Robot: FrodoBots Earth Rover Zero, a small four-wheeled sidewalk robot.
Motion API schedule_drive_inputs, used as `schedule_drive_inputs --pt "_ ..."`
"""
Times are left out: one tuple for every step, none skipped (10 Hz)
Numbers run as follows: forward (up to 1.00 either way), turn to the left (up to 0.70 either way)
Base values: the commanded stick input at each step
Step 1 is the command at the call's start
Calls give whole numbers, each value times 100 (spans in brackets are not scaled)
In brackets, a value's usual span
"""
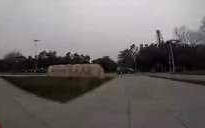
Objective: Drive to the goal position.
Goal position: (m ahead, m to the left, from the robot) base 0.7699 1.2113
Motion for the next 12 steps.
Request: schedule_drive_inputs --pt "70 -1" --pt "70 -1" --pt "70 -1" --pt "70 -1" --pt "70 -1" --pt "70 -1" --pt "70 -1" --pt "70 -1" --pt "70 -1" --pt "70 -1" --pt "70 -1" --pt "70 -1"
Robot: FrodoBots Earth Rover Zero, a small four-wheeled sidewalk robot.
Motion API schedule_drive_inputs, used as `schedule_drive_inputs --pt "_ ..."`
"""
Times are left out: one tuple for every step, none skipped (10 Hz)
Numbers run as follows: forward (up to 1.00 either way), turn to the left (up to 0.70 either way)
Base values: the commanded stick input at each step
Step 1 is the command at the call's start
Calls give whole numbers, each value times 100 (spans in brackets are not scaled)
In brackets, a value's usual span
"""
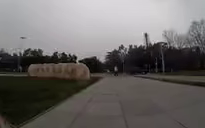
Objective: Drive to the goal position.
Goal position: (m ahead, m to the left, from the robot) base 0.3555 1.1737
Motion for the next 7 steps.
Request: schedule_drive_inputs --pt "70 -1" --pt "70 -1" --pt "70 -1" --pt "70 -1" --pt "70 -1" --pt "70 -1" --pt "70 -1"
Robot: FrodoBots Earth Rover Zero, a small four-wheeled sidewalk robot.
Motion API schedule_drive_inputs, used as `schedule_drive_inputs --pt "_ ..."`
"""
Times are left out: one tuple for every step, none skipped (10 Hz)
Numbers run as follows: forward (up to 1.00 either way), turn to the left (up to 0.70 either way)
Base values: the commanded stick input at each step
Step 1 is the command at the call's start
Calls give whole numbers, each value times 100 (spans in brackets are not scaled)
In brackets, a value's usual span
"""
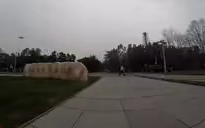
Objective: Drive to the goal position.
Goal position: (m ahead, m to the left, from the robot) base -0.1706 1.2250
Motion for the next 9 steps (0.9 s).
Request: schedule_drive_inputs --pt "70 -1" --pt "70 -1" --pt "70 -1" --pt "70 -1" --pt "70 -1" --pt "70 -1" --pt "69 -1" --pt "0 0" --pt "0 0"
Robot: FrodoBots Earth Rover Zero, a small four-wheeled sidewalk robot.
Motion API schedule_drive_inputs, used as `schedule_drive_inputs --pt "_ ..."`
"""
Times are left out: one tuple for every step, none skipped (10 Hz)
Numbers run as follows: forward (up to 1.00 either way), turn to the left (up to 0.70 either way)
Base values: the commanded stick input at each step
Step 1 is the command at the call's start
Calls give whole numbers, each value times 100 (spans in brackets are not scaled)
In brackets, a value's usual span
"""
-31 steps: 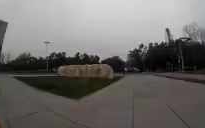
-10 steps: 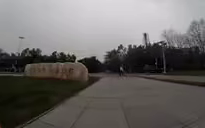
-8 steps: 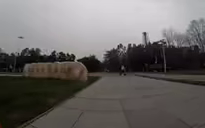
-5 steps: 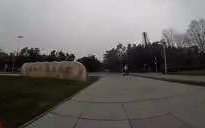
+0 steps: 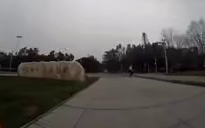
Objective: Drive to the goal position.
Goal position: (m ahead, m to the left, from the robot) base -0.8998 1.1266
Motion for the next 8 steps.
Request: schedule_drive_inputs --pt "0 0" --pt "0 -7" --pt "0 -65" --pt "0 -70" --pt "0 -70" --pt "0 -70" --pt "0 -70" --pt "0 -70"
